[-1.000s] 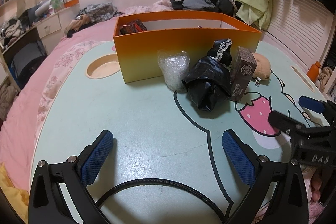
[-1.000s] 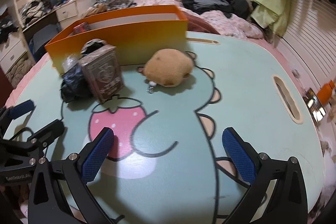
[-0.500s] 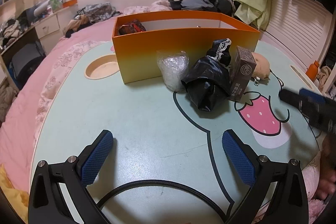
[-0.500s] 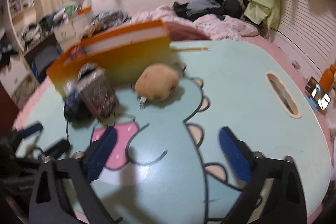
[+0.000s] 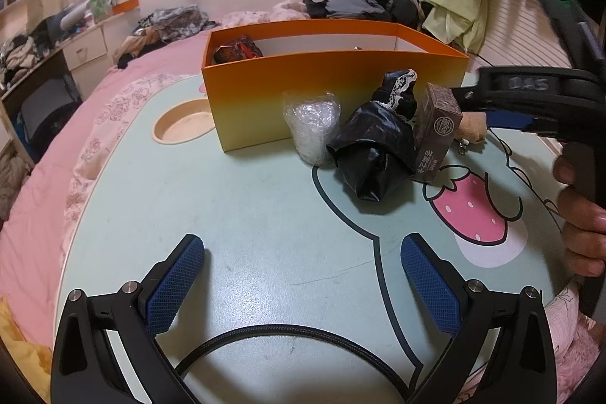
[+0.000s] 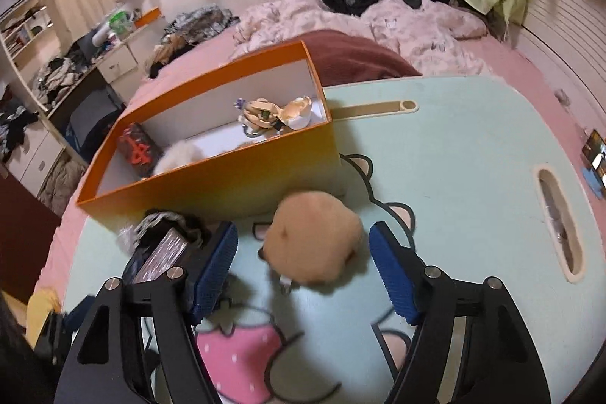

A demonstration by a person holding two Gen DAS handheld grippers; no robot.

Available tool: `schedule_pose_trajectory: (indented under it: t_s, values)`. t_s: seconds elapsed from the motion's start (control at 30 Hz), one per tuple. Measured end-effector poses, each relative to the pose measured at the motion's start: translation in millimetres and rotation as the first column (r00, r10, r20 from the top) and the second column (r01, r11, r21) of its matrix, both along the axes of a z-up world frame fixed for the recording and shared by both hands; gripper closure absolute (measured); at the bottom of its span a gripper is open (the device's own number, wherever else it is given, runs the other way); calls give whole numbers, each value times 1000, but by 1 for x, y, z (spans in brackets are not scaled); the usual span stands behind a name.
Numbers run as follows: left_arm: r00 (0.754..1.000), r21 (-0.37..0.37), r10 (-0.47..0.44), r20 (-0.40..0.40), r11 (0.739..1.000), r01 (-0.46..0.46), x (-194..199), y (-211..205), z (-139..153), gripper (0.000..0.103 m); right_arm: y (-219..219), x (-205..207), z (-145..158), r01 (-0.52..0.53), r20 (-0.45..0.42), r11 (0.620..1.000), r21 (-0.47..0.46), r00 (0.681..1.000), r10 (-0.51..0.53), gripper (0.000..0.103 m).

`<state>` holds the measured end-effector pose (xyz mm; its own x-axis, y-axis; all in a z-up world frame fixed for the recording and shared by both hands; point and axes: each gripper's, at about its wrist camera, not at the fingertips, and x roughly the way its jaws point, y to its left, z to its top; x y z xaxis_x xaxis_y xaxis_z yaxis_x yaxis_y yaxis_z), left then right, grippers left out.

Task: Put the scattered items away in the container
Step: 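Grasp the round tan plush with the right gripper while the left grasps the glittery silver box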

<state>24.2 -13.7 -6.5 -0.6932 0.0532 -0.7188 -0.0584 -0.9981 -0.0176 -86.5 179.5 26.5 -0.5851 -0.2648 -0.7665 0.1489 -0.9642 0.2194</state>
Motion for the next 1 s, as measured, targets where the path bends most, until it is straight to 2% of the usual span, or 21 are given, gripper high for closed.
schedule_pose_trajectory:
  t_s: [0.07,0.1,0.23,0.33,0.4,0.5,0.53,0.57,0.7,0.77,0.87,1.0]
  values:
    - [1000,2,5,-6,1000,-5,1,1,0,0,-5,-5,-6,-5,21,1000,28,1000,4,51]
    - [1000,3,6,-9,1000,-6,1,1,0,0,-5,-5,-9,-6,24,1000,26,1000,6,54]
    - [1000,47,-9,-27,999,11,2,-3,3,0,0,10,-7,-14,-20,1000,16,1000,14,57]
    - [996,62,4,-92,998,2,10,-6,15,0,13,27,-1,-4,-65,1000,-26,998,2,57]
    - [985,61,-33,-168,997,44,17,-3,31,0,19,38,5,7,-111,999,-32,994,-11,57]
    - [961,96,-168,-219,977,192,16,10,52,1,28,51,14,24,-169,999,-29,985,-28,57]
    - [951,111,-215,-222,963,244,12,16,57,5,33,56,16,27,-183,999,-33,983,-33,57]
    - [941,118,-251,-225,952,282,6,22,61,15,35,57,18,30,-188,999,-37,981,-37,57]
    - [930,113,-325,-174,931,347,-21,44,60,39,48,61,24,49,-193,996,-71,979,-61,57]
    - [930,129,-346,-124,923,361,-34,52,52,66,53,59,25,58,-189,995,-78,979,-72,57]
    - [937,145,-342,-68,926,348,-47,57,42,69,57,58,24,67,-179,993,-95,980,-83,57]
    - [946,138,-320,-50,936,324,-53,61,34,69,56,58,23,64,-176,993,-95,981,-80,57]
